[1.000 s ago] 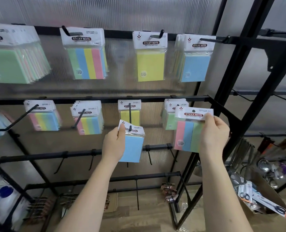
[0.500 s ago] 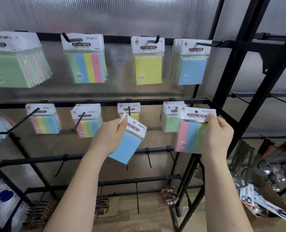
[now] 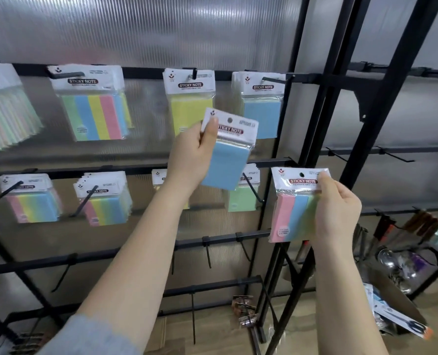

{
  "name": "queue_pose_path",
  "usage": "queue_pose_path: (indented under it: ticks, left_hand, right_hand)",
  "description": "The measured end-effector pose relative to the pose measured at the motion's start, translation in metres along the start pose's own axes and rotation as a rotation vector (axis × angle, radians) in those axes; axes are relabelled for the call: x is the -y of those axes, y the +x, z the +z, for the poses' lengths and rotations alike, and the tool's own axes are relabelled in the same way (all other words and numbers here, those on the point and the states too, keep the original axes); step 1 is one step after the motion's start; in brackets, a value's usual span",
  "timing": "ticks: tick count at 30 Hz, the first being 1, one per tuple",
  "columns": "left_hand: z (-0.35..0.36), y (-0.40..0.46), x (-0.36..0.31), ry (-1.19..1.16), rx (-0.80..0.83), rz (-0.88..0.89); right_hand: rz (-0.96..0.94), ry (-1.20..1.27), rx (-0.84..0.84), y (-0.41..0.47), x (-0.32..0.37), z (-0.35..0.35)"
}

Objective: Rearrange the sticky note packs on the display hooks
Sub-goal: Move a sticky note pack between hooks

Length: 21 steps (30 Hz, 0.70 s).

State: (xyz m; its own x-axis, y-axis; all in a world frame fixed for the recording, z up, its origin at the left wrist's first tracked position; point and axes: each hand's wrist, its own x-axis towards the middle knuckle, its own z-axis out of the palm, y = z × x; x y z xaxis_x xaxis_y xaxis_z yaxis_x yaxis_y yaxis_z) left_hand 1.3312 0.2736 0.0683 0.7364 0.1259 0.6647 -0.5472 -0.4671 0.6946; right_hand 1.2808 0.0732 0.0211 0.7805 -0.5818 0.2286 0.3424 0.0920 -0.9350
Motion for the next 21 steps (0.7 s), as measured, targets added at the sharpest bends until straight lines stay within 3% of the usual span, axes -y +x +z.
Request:
queue_pose_path:
  ticks: [9,21]
  left_hand:
    - [0.049,0.038,-0.043,-0.147,-0.07,0.127]
    - [0.086,0.053,-0.055,-0.156,-0.232,0.101]
  right_hand:
    - [-0.052,0.005,0.023,0.033,0.013,-0.019]
    - [-0.069,0.02,0.126,0.066,0.012,-0.027]
